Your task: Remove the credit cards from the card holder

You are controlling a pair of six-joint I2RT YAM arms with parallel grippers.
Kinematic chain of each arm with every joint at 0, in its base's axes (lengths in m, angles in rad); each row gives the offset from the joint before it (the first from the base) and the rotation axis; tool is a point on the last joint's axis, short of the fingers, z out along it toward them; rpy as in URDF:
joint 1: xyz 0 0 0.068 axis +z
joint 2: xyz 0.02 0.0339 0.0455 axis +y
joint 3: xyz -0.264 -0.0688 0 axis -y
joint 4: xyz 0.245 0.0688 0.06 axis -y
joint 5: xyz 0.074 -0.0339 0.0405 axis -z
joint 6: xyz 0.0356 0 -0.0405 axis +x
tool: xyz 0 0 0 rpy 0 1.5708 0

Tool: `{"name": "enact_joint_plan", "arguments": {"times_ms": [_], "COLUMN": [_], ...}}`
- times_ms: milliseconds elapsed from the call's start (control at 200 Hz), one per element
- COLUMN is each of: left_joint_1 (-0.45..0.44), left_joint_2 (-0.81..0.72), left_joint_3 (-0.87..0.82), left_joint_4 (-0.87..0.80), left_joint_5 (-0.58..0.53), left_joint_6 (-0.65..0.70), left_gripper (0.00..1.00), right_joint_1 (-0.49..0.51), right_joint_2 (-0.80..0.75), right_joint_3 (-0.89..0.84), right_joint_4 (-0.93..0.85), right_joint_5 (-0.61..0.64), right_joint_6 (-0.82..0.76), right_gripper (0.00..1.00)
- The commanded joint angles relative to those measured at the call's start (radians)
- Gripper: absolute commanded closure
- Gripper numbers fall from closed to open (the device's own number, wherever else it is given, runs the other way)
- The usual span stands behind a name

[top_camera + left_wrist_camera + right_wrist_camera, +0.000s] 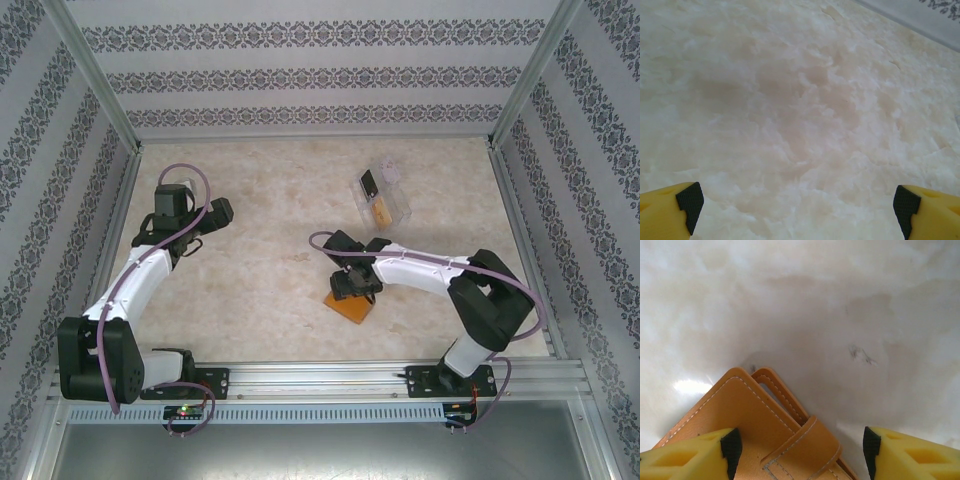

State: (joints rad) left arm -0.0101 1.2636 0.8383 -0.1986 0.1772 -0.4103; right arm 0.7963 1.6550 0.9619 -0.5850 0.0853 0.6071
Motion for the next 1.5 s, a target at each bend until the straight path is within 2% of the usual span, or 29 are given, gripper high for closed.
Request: {"name": "enact_joint_plan", "arguments": {"times_ms": [0, 135, 305, 470, 595, 699, 809, 894, 974, 1094, 1284, 1499], "left_joint_1": [-0.024, -0.052, -0.111, -0.186, -0.252, -0.316, -0.354, -0.377, -0.397, -0.422, -0.460, -0.459], "left_joint_2": [0.028, 0.051, 0.107, 0.156, 0.184, 0.191, 0.194, 0.214, 0.239, 0.266, 0.311, 0.332], "left_joint_3": [0.030, 0.030, 0.069, 0.078, 0.071, 0.053, 0.011, -0.024, -0.057, -0.090, -0.089, -0.104], "left_joint_4": [-0.026, -0.035, -0.123, -0.167, -0.136, -0.100, -0.042, 0.025, 0.084, 0.144, 0.174, 0.186], "left_joint_5": [0.041, 0.064, 0.064, 0.121, 0.259, 0.274, 0.281, 0.319, 0.343, 0.356, 0.360, 0.323], "left_joint_6": [-0.039, -0.067, -0.098, -0.163, -0.272, -0.338, -0.400, -0.444, -0.487, -0.526, -0.548, -0.573], "left_gripper": [0.01, 0.01, 0.00, 0.01, 0.06, 0.10, 0.15, 0.35, 0.45, 0.50, 0.50, 0.54], "right_joint_1": [-0.002, -0.006, -0.014, -0.034, -0.080, -0.099, -0.113, -0.124, -0.125, -0.125, -0.129, -0.128], "right_joint_2": [0.075, 0.162, 0.213, 0.127, 0.068, 0.024, -0.001, -0.001, 0.004, 0.029, 0.060, 0.093], "right_joint_3": [0.023, 0.119, 0.176, 0.123, 0.071, 0.040, 0.026, 0.013, 0.010, 0.021, 0.008, -0.011], "right_joint_4": [0.134, 0.196, 0.278, 0.293, 0.306, 0.289, 0.248, 0.243, 0.243, 0.214, 0.231, 0.268], "right_joint_5": [0.041, 0.049, -0.060, -0.089, -0.259, -0.292, -0.260, -0.252, -0.246, -0.230, -0.228, -0.246], "right_joint_6": [0.082, 0.104, 0.181, 0.199, 0.198, 0.180, 0.151, 0.148, 0.145, 0.140, 0.154, 0.184], "right_gripper": [0.32, 0.33, 0.33, 0.32, 0.29, 0.29, 0.36, 0.45, 0.53, 0.60, 0.66, 0.71]}}
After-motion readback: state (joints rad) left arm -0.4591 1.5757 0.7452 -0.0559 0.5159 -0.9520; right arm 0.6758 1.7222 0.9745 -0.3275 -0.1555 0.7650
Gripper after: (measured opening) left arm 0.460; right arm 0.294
